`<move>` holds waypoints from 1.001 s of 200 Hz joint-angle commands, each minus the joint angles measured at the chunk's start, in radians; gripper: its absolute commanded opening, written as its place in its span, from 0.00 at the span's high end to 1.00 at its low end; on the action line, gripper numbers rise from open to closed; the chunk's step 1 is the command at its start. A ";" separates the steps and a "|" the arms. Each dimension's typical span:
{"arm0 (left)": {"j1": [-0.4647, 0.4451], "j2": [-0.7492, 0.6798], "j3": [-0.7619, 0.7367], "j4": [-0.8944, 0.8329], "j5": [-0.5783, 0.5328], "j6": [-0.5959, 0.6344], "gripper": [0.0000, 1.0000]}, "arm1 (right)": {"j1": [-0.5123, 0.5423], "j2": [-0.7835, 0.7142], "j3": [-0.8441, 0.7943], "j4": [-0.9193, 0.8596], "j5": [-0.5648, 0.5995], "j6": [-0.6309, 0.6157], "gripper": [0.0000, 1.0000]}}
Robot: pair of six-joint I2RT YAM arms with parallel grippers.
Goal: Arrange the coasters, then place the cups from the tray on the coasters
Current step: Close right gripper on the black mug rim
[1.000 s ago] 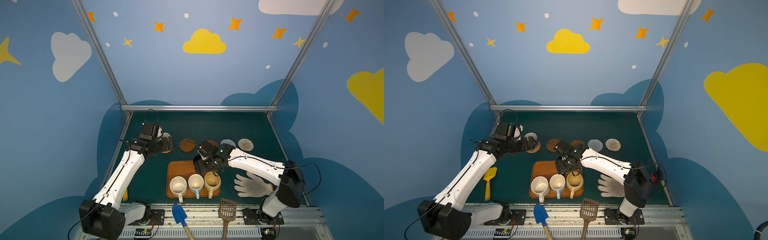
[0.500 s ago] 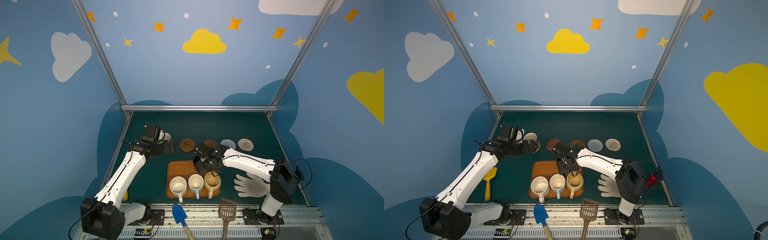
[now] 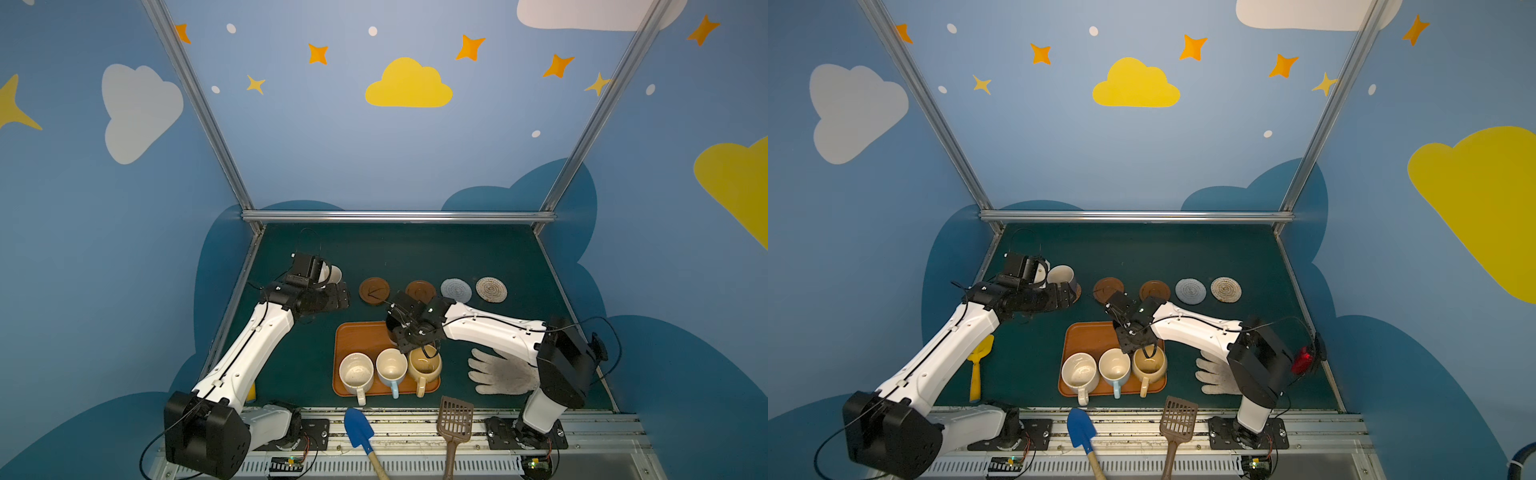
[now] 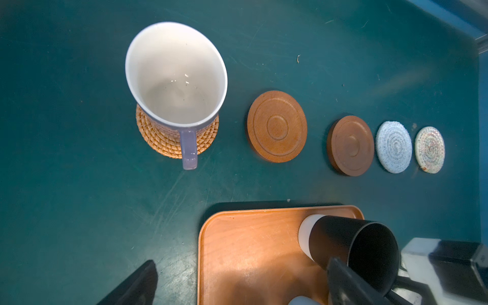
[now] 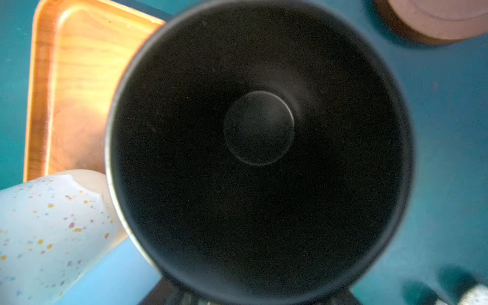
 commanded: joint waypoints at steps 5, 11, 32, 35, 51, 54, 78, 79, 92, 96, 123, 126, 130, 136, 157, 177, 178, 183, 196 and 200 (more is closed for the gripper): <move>-0.004 0.011 -0.002 0.016 -0.004 0.007 0.00 | 0.007 0.002 -0.019 0.033 0.022 -0.011 0.52; -0.003 0.011 0.001 0.017 -0.004 0.009 0.00 | 0.007 0.002 -0.022 0.041 0.020 -0.013 0.52; -0.004 0.011 0.004 0.018 -0.007 0.008 0.01 | 0.006 0.009 -0.020 0.055 0.014 -0.022 0.57; -0.005 0.013 0.005 0.017 -0.006 0.008 0.01 | 0.007 0.012 -0.018 0.056 0.013 -0.023 0.58; -0.005 0.014 0.008 0.015 -0.006 0.007 0.01 | 0.007 0.022 -0.017 0.059 0.003 -0.028 0.61; -0.005 0.014 0.010 0.014 -0.006 0.007 0.01 | 0.007 0.022 -0.017 0.061 0.001 -0.030 0.62; -0.005 0.008 0.008 0.011 -0.013 0.009 0.01 | 0.007 0.025 -0.021 0.065 -0.010 -0.032 0.68; -0.005 0.007 0.008 0.011 -0.013 0.009 0.01 | 0.007 0.025 -0.022 0.065 -0.010 -0.032 0.68; -0.005 0.005 0.008 0.011 -0.017 0.011 0.01 | 0.008 0.024 -0.024 0.066 -0.012 -0.034 0.71; -0.005 0.006 0.008 0.011 -0.017 0.011 0.01 | 0.007 0.023 -0.023 0.066 -0.012 -0.034 0.71; -0.005 0.005 0.010 0.011 -0.015 0.010 0.01 | 0.006 0.022 -0.024 0.071 -0.019 -0.038 0.81; -0.005 0.005 0.010 0.011 -0.015 0.009 0.00 | 0.007 0.022 -0.024 0.072 -0.019 -0.038 0.83; -0.005 0.006 0.009 0.011 -0.015 0.009 0.01 | 0.007 0.022 -0.023 0.071 -0.021 -0.038 0.84; -0.005 0.005 0.009 0.011 -0.017 0.010 0.00 | 0.007 0.020 -0.023 0.071 -0.023 -0.039 0.86; -0.005 0.005 0.010 0.011 -0.018 0.011 0.01 | 0.008 0.018 -0.021 0.074 -0.025 -0.045 0.95; -0.005 0.005 0.012 0.012 -0.018 0.009 0.01 | 0.006 0.013 -0.020 0.078 -0.026 -0.047 1.00; -0.005 0.005 0.011 0.013 -0.018 0.009 0.01 | 0.006 0.012 -0.020 0.079 -0.026 -0.046 1.00; -0.005 0.005 0.012 0.013 -0.018 0.009 0.01 | 0.006 0.010 -0.020 0.081 -0.028 -0.047 1.00; -0.005 0.001 0.020 0.005 -0.020 0.009 0.01 | 0.005 0.001 -0.014 0.081 -0.032 -0.048 1.00; -0.005 0.000 0.022 0.004 -0.020 0.008 0.00 | 0.006 -0.002 -0.013 0.080 -0.031 -0.047 1.00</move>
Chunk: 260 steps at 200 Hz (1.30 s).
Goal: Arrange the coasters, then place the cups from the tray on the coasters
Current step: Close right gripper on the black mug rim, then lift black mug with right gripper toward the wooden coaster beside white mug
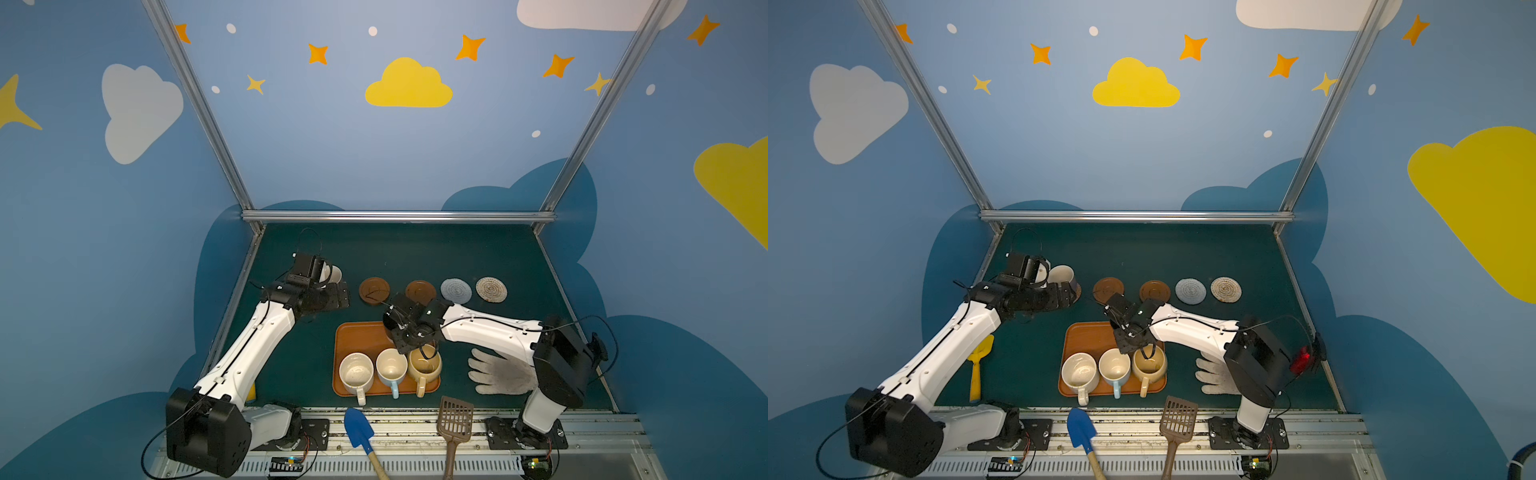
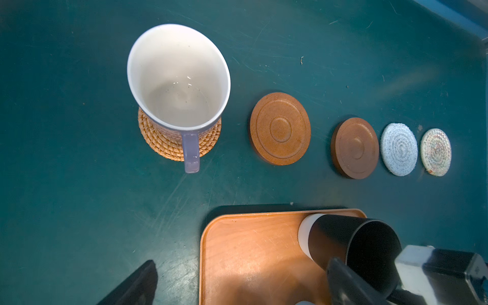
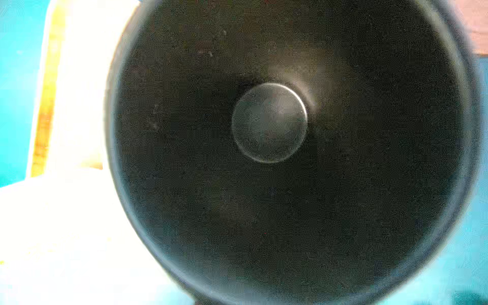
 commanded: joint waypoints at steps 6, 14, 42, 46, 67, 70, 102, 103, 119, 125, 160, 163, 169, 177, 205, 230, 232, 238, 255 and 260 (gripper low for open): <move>-0.003 -0.015 0.027 -0.010 -0.006 0.007 0.01 | 0.005 -0.023 0.001 0.028 -0.010 -0.009 1.00; -0.003 -0.022 0.033 -0.011 -0.004 0.007 0.01 | 0.005 -0.037 0.003 0.028 -0.008 -0.008 1.00; -0.002 -0.032 0.069 -0.027 0.014 0.007 0.00 | 0.000 -0.076 0.036 -0.005 0.008 -0.017 1.00; -0.004 -0.032 0.075 -0.030 0.018 0.004 0.00 | 0.000 -0.080 0.043 -0.010 0.009 -0.020 1.00; -0.004 -0.033 0.099 -0.025 0.062 -0.024 0.00 | -0.011 -0.083 0.102 -0.058 -0.002 -0.031 1.00; -0.003 -0.034 0.099 -0.022 0.070 -0.030 0.00 | -0.012 -0.082 0.111 -0.064 0.000 -0.031 1.00; -0.003 -0.052 0.104 0.028 0.136 -0.101 0.01 | -0.032 -0.080 0.212 -0.106 -0.007 -0.055 1.00; -0.003 -0.051 0.104 0.029 0.138 -0.103 0.01 | -0.032 -0.080 0.216 -0.107 -0.006 -0.056 1.00; -0.003 -0.055 0.110 0.042 0.155 -0.128 0.00 | -0.046 -0.063 0.280 -0.141 0.014 -0.063 1.00; -0.002 -0.055 0.114 0.042 0.157 -0.134 0.00 | -0.057 -0.049 0.315 -0.168 0.013 -0.063 1.00; 0.015 -0.055 0.135 0.023 0.156 -0.162 0.00 | -0.091 0.035 0.473 -0.270 0.024 -0.056 1.00; 0.016 -0.053 0.138 0.018 0.155 -0.161 0.00 | -0.092 0.041 0.481 -0.271 0.026 -0.053 1.00; 0.017 -0.053 0.143 0.010 0.152 -0.156 0.01 | -0.093 0.052 0.499 -0.273 0.033 -0.050 1.00; 0.017 -0.054 0.150 0.001 0.147 -0.152 0.00 | -0.094 0.072 0.526 -0.276 0.049 -0.040 1.00; 0.020 -0.049 0.150 -0.005 0.158 -0.135 0.01 | -0.102 0.218 0.744 -0.407 0.085 -0.010 1.00; 0.023 -0.043 0.124 0.029 0.184 -0.130 0.01 | -0.103 0.298 0.836 -0.404 0.104 0.017 1.00; 0.023 -0.042 0.122 0.032 0.185 -0.129 0.01 | -0.103 0.302 0.841 -0.399 0.106 0.020 1.00; 0.025 -0.038 0.117 0.038 0.184 -0.125 0.00 | -0.103 0.315 0.850 -0.386 0.107 0.030 1.00; 0.030 -0.035 0.101 0.050 0.169 -0.125 0.00 | -0.105 0.359 0.898 -0.378 0.109 0.057 1.00; 0.031 -0.038 0.095 0.055 0.162 -0.127 0.00 | -0.106 0.374 0.915 -0.385 0.115 0.063 1.00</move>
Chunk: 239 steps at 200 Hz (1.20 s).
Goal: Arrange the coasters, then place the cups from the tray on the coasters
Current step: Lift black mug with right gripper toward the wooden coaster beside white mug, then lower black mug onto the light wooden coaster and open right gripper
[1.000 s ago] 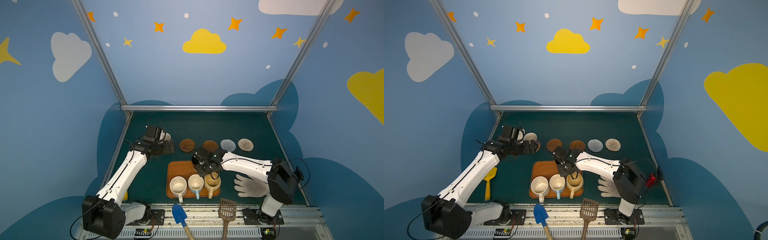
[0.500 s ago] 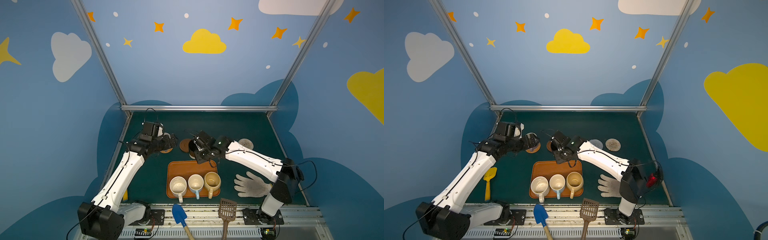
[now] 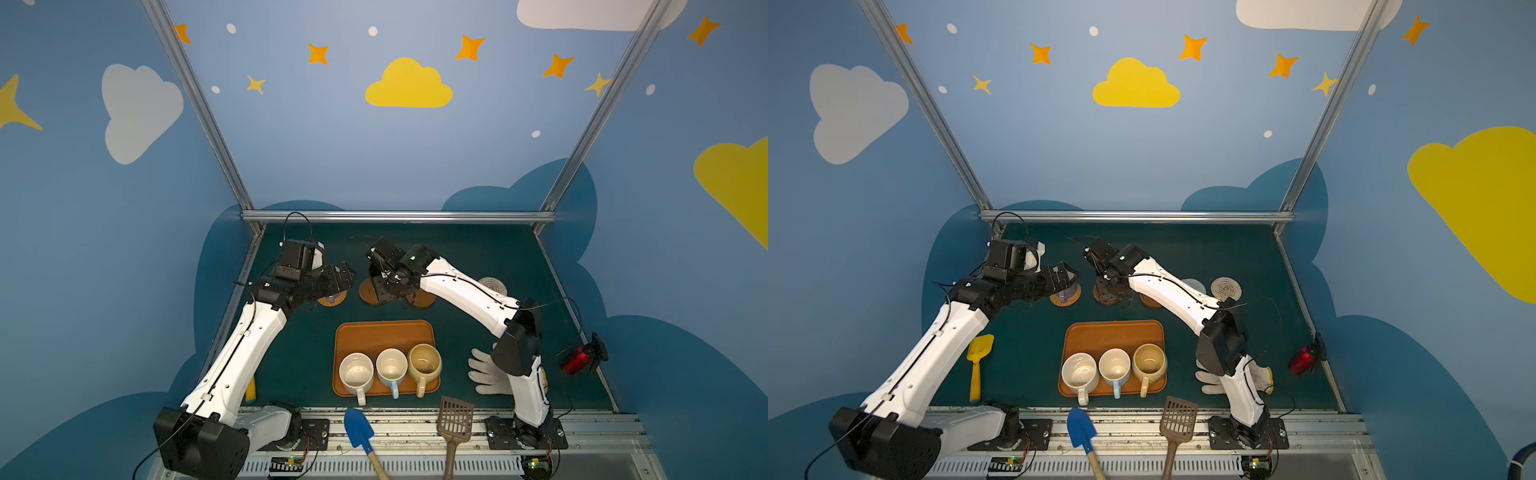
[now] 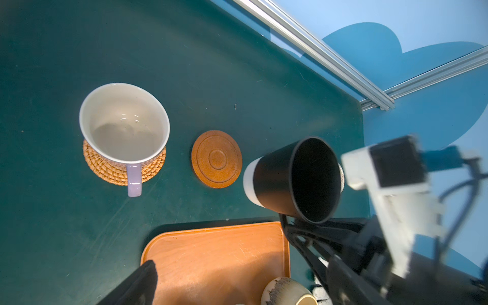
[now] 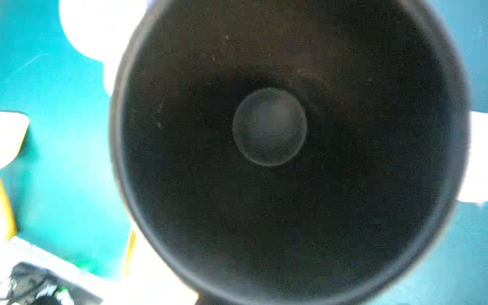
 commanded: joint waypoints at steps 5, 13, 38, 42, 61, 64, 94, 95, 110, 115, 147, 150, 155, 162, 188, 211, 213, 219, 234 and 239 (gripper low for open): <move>0.012 -0.004 -0.033 0.031 -0.009 0.011 0.01 | -0.003 0.032 0.109 -0.002 0.054 0.059 1.00; 0.014 -0.017 -0.051 0.047 -0.027 0.011 0.01 | -0.008 0.054 0.126 -0.002 0.051 0.070 1.00; 0.029 -0.021 -0.089 0.095 -0.010 0.005 0.01 | -0.016 0.095 0.127 0.052 0.061 0.100 1.00; 0.033 -0.019 -0.091 0.097 -0.008 0.005 0.01 | -0.018 0.100 0.130 0.057 0.065 0.106 1.00; 0.050 -0.011 -0.102 0.111 0.004 0.006 0.01 | -0.033 0.128 0.143 0.072 0.059 0.120 1.00; 0.054 -0.011 -0.104 0.114 0.009 0.005 0.01 | -0.035 0.132 0.144 0.075 0.058 0.121 1.00; 0.063 0.026 -0.081 0.072 0.012 0.038 0.01 | -0.052 0.168 0.158 0.105 0.036 0.121 1.00; 0.063 0.026 -0.081 0.072 0.013 0.037 0.01 | -0.052 0.169 0.159 0.106 0.035 0.121 1.00; 0.065 0.019 -0.102 0.092 0.029 0.037 0.01 | -0.052 0.192 0.185 0.103 0.040 0.108 1.00; 0.065 0.017 -0.109 0.100 0.029 0.036 0.01 | -0.051 0.200 0.192 0.103 0.040 0.106 1.00; 0.072 0.016 -0.140 0.111 0.029 0.042 0.01 | -0.049 0.253 0.232 0.103 0.006 0.105 1.00; 0.074 0.017 -0.141 0.110 0.029 0.041 0.00 | -0.047 0.258 0.237 0.101 0.005 0.105 1.00; 0.075 0.018 -0.143 0.107 0.029 0.045 0.01 | -0.047 0.266 0.243 0.097 0.003 0.104 1.00; 0.077 0.018 -0.144 0.105 0.029 0.048 0.01 | -0.046 0.276 0.253 0.090 -0.003 0.109 1.00; 0.083 0.009 -0.150 0.101 0.028 0.054 0.01 | -0.042 0.296 0.258 0.063 -0.007 0.115 1.00; 0.086 0.001 -0.157 0.100 0.029 0.055 0.01 | -0.031 0.302 0.248 0.059 -0.011 0.117 1.00; 0.085 0.001 -0.157 0.099 0.029 0.056 0.01 | -0.030 0.302 0.245 0.061 -0.010 0.117 1.00; 0.084 -0.001 -0.158 0.098 0.026 0.057 0.01 | -0.027 0.304 0.239 0.065 -0.012 0.117 1.00; 0.086 -0.006 -0.163 0.095 0.024 0.060 0.00 | -0.020 0.307 0.225 0.077 -0.017 0.117 1.00; 0.086 -0.008 -0.164 0.094 0.025 0.061 0.01 | -0.019 0.308 0.225 0.077 -0.021 0.117 1.00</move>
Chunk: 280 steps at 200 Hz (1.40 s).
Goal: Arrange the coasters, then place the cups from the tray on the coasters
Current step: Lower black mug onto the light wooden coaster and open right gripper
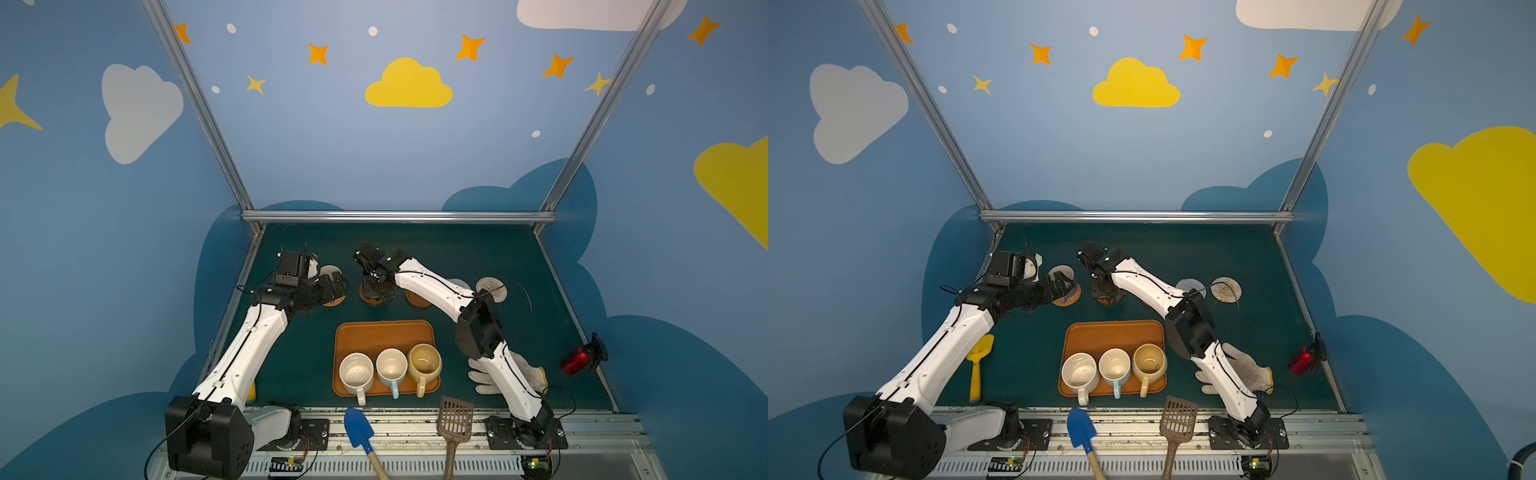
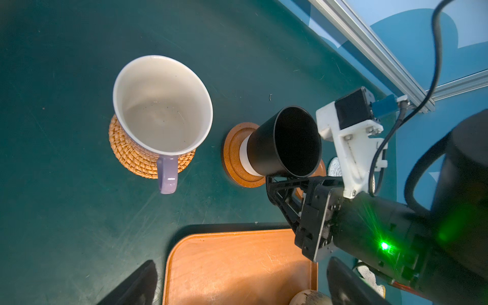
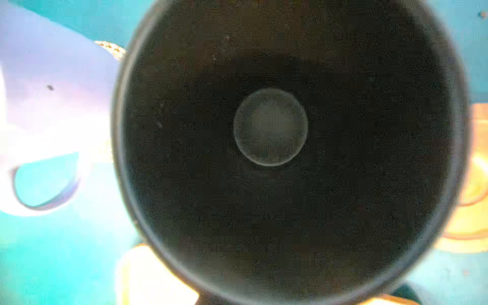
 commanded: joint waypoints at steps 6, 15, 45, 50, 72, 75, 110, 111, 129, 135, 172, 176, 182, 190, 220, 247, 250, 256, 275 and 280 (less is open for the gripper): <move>0.005 -0.025 -0.013 -0.007 0.009 0.021 0.01 | 0.014 -0.003 0.003 0.024 -0.002 0.004 1.00; 0.006 -0.031 -0.019 -0.006 0.010 0.020 0.01 | 0.016 -0.004 -0.001 0.019 0.000 0.007 1.00; 0.007 -0.039 -0.037 -0.005 0.011 0.021 0.01 | 0.012 -0.018 -0.060 0.047 -0.004 0.006 1.00; 0.007 -0.038 -0.039 -0.003 0.013 0.020 0.01 | 0.011 -0.017 -0.061 0.040 -0.004 0.006 1.00; 0.007 -0.045 -0.042 -0.002 0.014 0.021 0.01 | 0.010 -0.016 -0.071 0.042 -0.009 -0.001 0.91; 0.006 -0.046 -0.042 -0.001 0.014 0.020 0.01 | 0.010 -0.018 -0.073 0.046 -0.008 -0.004 0.91; 0.007 -0.054 -0.039 -0.006 0.013 0.022 0.01 | 0.005 -0.015 -0.058 0.017 0.032 -0.002 0.97; 0.007 -0.055 -0.039 -0.006 0.012 0.021 0.01 | 0.005 -0.015 -0.058 0.016 0.032 -0.004 0.97; 0.007 -0.065 -0.042 -0.007 0.013 0.023 0.00 | 0.005 -0.021 -0.070 0.013 0.035 -0.009 0.96; 0.007 -0.068 -0.044 -0.009 0.013 0.024 0.01 | 0.005 -0.023 -0.074 0.019 0.027 -0.011 0.96; 0.008 -0.073 -0.041 -0.015 0.014 0.028 0.01 | 0.008 -0.018 -0.072 0.034 0.011 -0.023 0.85; 0.009 -0.073 -0.041 -0.017 0.014 0.029 0.01 | 0.008 -0.020 -0.073 0.031 0.013 -0.023 0.84; 0.009 -0.075 -0.039 -0.019 0.014 0.029 0.01 | 0.008 -0.024 -0.075 0.031 0.015 -0.023 0.82; 0.008 -0.079 -0.041 -0.021 0.012 0.030 0.01 | 0.007 -0.027 -0.074 0.031 0.011 -0.030 0.80; 0.009 -0.088 -0.042 -0.023 0.007 0.030 0.01 | 0.005 -0.045 -0.079 0.038 -0.013 -0.032 0.59; 0.009 -0.096 -0.034 -0.030 0.001 0.030 0.01 | 0.005 -0.051 -0.079 0.035 -0.030 -0.024 0.52; 0.010 -0.098 -0.032 -0.031 0.001 0.031 0.00 | 0.005 -0.052 -0.080 0.035 -0.030 -0.024 0.51; 0.010 -0.101 -0.029 -0.037 0.001 0.032 0.01 | 0.005 -0.056 -0.080 0.034 -0.032 -0.023 0.48; 0.009 -0.109 -0.013 -0.072 0.013 0.043 0.00 | 0.012 -0.081 -0.082 0.023 -0.014 -0.024 0.38; 0.008 -0.109 -0.008 -0.093 0.046 0.045 0.00 | 0.017 -0.091 -0.084 0.020 -0.003 -0.029 0.28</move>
